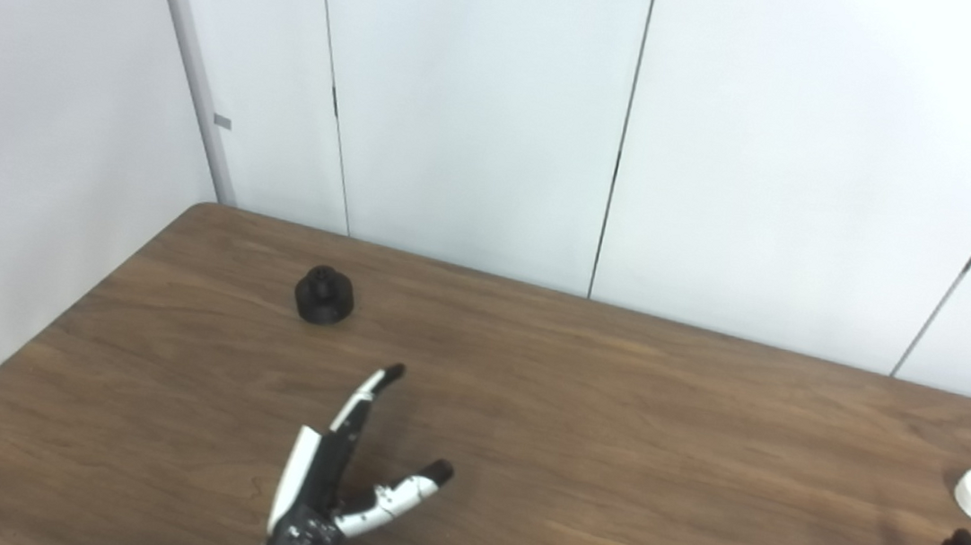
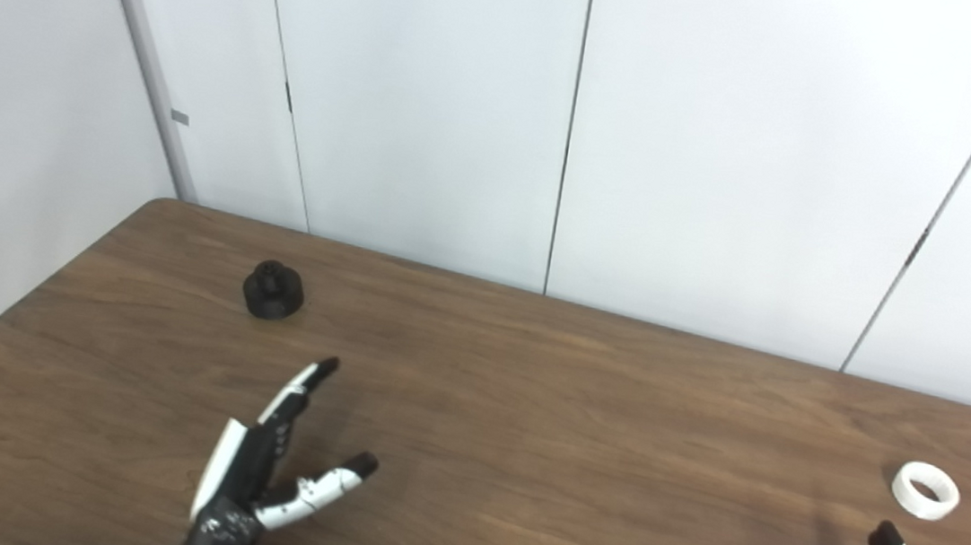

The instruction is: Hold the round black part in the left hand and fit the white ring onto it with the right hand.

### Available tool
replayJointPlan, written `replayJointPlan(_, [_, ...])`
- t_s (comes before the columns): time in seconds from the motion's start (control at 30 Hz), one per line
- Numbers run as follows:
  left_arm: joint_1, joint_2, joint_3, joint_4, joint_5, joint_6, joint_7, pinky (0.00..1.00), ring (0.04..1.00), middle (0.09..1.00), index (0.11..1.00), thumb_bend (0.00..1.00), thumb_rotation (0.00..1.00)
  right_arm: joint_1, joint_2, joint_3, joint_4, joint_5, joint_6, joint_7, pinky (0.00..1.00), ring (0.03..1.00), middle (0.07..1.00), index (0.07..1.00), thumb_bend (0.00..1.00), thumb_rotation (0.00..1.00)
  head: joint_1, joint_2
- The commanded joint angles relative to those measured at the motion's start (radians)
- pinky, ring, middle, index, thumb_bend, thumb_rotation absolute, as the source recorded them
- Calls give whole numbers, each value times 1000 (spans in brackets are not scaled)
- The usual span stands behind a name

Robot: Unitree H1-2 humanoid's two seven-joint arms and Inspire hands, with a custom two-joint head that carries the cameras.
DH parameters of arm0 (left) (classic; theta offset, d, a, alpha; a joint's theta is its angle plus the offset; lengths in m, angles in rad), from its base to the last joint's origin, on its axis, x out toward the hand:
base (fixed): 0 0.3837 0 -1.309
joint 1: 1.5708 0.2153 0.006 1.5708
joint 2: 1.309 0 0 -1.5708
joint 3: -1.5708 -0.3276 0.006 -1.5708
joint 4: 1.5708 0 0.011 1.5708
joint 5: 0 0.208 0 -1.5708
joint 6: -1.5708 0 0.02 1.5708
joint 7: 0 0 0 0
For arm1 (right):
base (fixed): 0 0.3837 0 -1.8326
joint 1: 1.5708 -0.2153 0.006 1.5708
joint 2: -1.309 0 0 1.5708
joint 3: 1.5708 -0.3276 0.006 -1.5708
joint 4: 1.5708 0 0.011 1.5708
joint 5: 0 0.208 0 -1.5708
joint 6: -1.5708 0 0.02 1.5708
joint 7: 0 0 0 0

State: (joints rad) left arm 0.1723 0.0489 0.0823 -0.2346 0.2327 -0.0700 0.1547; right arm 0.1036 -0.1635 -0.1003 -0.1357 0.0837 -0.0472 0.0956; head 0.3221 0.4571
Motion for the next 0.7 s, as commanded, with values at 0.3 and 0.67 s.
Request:
replayJointPlan(0.3, [-195, 187, 83, -55, 224, 210, -8, 1000, 1000, 980, 906, 956, 430, -6, 8, 6, 3, 17, 7, 4, 1000, 994, 980, 994, 635, 1000, -4, 5])
replayJointPlan(0.67, [-331, 310, 124, 106, 251, 296, 3, 1000, 1000, 976, 895, 982, 403, -4, 14, 15, 3, 10, -1, 2, 1000, 990, 980, 997, 632, 1000, -11, 12])
